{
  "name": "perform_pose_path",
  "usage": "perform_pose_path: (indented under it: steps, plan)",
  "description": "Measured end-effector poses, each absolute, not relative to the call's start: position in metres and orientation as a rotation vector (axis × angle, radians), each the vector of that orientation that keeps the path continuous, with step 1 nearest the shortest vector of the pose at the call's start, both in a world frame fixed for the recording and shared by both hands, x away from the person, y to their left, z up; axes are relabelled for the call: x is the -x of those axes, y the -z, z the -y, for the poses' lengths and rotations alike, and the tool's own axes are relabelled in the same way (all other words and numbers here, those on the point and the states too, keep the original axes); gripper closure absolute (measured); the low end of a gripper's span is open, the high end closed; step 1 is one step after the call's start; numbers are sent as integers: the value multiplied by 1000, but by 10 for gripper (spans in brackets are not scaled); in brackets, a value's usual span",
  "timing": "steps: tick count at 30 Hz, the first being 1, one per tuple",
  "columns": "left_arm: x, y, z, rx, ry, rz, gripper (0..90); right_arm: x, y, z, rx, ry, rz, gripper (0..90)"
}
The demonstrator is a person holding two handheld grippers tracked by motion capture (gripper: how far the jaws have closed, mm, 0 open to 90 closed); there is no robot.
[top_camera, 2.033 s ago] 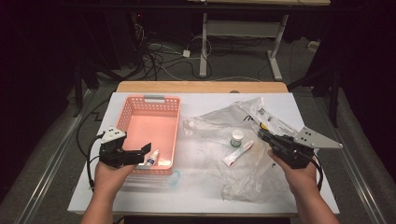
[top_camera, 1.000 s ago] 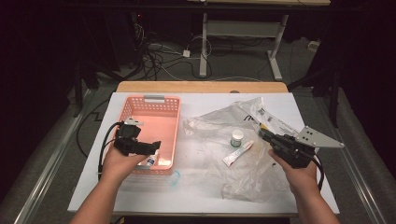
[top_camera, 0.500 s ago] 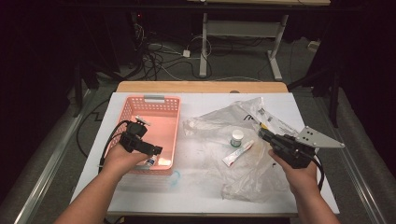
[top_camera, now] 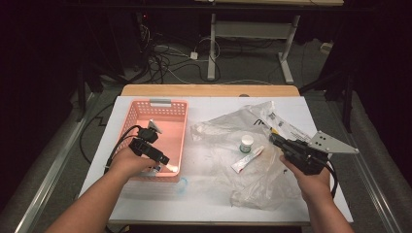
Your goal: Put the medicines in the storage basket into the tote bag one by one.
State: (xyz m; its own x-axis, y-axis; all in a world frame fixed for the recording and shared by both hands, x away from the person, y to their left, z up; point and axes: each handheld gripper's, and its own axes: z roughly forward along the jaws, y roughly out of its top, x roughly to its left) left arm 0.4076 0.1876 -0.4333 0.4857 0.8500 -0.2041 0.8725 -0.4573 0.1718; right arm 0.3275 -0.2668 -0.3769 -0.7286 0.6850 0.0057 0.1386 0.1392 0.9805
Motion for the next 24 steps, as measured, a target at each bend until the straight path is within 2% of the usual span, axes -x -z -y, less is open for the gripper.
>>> perform_pose_path:
  steps: [9,14,24]
  plan:
    - [-410,439,-183,-2542,200,-1453,323,-327,376,267,-780,-1625,-1969,900]
    - [-412,444,-180,-2598,256,-1461,374,-327,376,266,-782,-1622,-1975,900]
    - [-412,446,-176,-2657,262,-1427,530,-327,377,266,-782,-1619,-1977,900]
